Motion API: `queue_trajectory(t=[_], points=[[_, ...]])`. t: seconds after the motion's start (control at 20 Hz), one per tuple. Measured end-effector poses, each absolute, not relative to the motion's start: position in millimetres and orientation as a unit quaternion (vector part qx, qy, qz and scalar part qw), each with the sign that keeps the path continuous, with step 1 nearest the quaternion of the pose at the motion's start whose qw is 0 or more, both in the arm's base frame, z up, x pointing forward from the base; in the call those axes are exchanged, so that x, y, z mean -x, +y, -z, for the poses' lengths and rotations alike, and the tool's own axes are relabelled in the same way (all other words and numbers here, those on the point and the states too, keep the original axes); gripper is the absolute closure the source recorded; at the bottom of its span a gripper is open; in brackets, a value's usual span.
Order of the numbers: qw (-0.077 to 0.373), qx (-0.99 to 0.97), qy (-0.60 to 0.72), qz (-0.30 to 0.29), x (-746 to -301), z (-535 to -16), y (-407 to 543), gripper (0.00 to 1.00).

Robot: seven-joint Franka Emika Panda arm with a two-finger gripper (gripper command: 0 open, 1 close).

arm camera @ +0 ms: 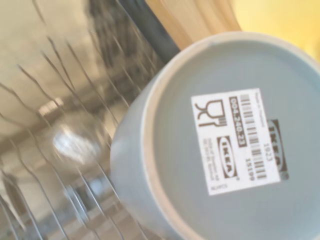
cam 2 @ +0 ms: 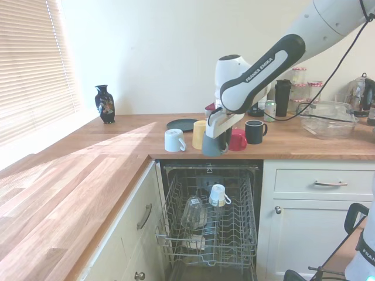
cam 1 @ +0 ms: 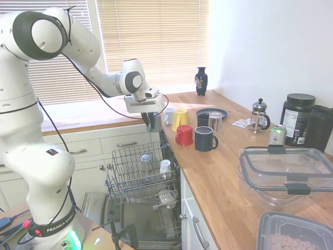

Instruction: Move a mug from dishwasher to table

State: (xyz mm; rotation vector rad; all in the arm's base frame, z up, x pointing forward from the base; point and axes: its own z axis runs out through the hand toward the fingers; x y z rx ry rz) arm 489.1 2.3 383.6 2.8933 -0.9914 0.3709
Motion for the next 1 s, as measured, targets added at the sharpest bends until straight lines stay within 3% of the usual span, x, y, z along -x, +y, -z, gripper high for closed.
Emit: queue_trajectory(t=[0.6, 1.0], points=[[0.037, -0.913, -0.389, -0.119, -397, -364, -76, 1.0], [0.041, -0.901, -0.414, -0.118, -369, -362, -137, 1.0]])
